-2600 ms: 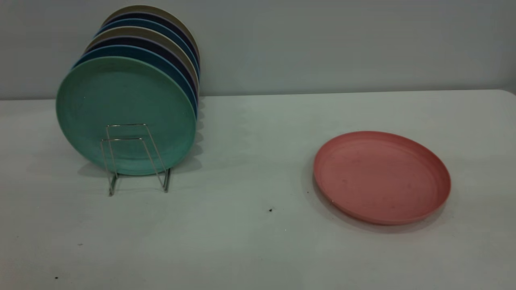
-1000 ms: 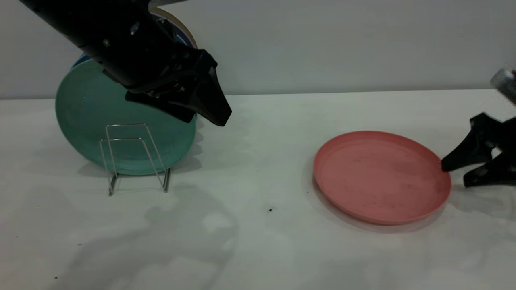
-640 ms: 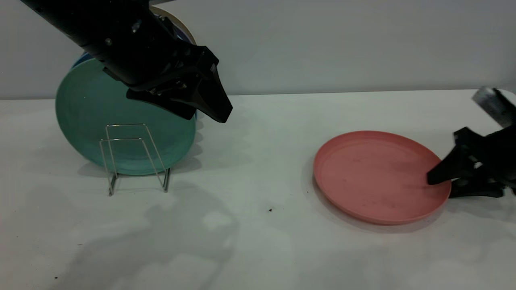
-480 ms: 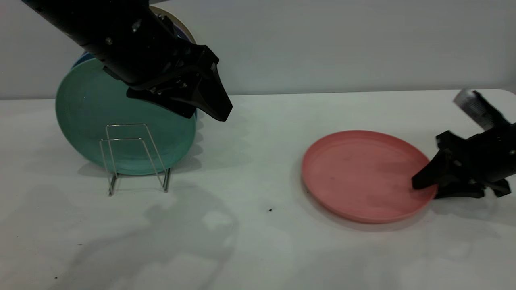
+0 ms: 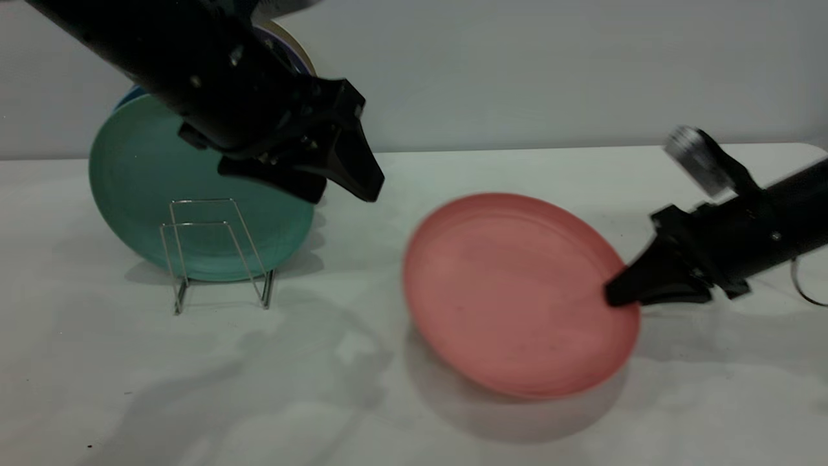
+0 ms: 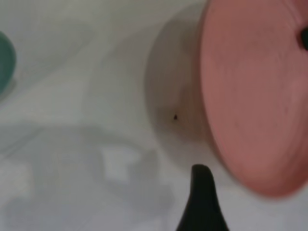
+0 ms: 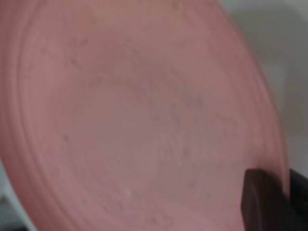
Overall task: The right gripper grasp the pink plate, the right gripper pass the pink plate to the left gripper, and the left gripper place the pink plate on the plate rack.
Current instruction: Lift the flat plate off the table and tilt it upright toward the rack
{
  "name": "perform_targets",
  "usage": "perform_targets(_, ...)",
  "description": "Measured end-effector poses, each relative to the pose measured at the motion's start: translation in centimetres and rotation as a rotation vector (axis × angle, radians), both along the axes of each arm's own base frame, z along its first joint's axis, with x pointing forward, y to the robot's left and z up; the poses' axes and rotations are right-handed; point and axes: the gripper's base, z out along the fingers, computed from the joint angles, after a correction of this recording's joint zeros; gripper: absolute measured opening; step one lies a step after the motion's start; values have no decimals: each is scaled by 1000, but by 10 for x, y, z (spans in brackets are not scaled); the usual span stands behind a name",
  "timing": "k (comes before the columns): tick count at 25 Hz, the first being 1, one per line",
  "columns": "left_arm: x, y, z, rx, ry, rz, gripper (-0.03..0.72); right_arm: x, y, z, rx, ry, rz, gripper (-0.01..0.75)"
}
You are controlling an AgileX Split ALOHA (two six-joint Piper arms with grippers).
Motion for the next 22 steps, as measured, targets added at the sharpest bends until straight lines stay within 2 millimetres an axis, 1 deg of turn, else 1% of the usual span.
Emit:
perform_targets(2, 1, 0, -6, 2, 15, 5, 585, -1, 13, 7, 11, -24, 49, 19)
perform_targets(5, 2, -1, -10, 5, 22, 13, 585, -3, 25, 14, 35, -40, 95, 19)
perform_targets(10, 4, -2, -19, -7, 51, 39, 584, -3, 33, 24, 102, -61, 113, 19)
perform_targets(12, 5, -4, -22, -35, 75, 75, 561, -2, 36, 28, 122, -78, 111, 19)
perform_targets(15, 5, -9, -24, -93, 107, 132, 455, -2, 40, 30, 145, -100, 122, 19)
perform_targets(20, 5, -13, -27, -108, 108, 134, 159, -3, 42, 32, 154, -112, 137, 19)
perform_targets(21, 5, -13, -27, -111, 107, 133, 111, -3, 42, 32, 154, -112, 138, 24)
perform_targets(22, 5, -13, -27, -111, 105, 130, 107, -3, 42, 32, 153, -112, 139, 31)
